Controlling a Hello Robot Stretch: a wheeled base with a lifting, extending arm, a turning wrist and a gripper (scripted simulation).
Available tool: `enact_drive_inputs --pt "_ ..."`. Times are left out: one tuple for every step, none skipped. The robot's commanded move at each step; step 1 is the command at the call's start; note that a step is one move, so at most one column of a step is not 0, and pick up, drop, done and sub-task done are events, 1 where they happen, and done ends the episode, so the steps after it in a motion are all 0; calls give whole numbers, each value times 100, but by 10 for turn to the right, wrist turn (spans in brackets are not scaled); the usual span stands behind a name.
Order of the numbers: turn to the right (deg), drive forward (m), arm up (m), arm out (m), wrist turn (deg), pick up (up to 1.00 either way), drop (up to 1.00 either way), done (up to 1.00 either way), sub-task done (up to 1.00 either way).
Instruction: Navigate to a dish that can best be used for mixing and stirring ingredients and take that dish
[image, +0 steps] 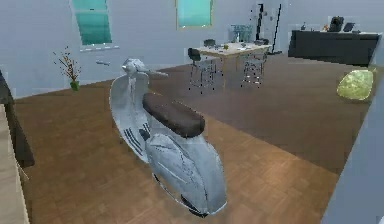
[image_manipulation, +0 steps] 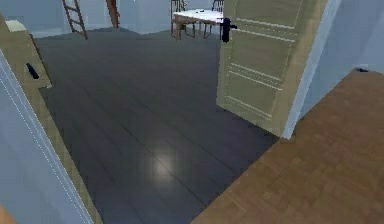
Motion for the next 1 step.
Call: enact_drive_inputs --pt "0 40 0 0 0 0 0 0 0"
